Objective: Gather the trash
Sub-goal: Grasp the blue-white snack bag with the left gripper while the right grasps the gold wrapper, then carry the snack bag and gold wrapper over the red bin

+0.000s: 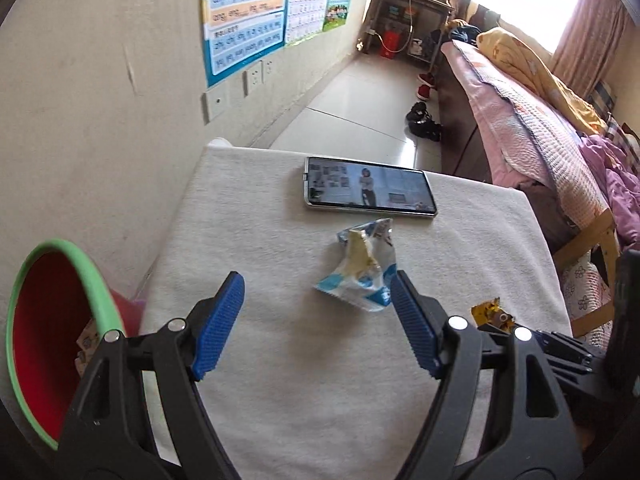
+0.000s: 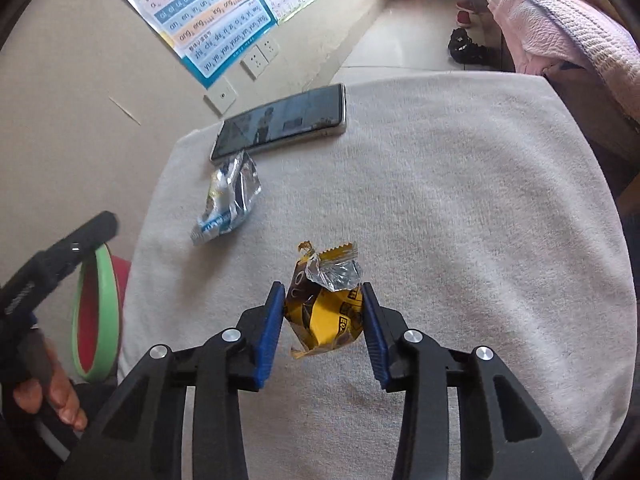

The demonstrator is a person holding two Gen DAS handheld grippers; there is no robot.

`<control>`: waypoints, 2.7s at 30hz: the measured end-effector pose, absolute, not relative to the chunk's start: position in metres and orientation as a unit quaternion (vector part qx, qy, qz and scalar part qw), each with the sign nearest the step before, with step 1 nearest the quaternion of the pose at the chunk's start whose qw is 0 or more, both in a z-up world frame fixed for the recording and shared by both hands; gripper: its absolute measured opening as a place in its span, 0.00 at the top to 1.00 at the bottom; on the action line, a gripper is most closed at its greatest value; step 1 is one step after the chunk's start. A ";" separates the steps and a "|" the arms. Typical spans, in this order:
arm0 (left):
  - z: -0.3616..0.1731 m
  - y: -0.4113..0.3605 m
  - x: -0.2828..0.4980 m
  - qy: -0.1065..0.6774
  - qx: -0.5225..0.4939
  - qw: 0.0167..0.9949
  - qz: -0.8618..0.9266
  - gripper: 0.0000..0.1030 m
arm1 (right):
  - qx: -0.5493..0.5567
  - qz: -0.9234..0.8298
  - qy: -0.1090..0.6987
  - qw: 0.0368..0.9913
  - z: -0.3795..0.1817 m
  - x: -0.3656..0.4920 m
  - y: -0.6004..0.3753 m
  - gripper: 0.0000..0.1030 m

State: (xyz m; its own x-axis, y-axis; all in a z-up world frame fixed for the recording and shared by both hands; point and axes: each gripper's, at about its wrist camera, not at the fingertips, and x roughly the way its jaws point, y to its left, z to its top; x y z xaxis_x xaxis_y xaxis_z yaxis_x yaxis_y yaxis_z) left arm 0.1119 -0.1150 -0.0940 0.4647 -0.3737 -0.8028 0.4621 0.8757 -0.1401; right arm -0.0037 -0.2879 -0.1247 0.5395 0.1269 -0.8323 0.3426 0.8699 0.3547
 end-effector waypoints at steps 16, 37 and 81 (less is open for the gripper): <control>-0.164 -0.174 0.143 0.539 0.093 0.799 -0.251 0.50 | 0.273 -0.047 0.447 0.851 -0.104 -0.002 -0.294 0.62; -0.101 -0.038 0.061 0.491 0.014 0.845 -0.214 0.67 | 0.160 -0.005 0.443 0.882 -0.084 0.003 -0.228 0.62; -0.066 0.089 0.060 0.437 -0.049 0.892 -0.105 0.67 | 0.026 0.142 0.414 0.899 -0.045 0.007 -0.076 0.61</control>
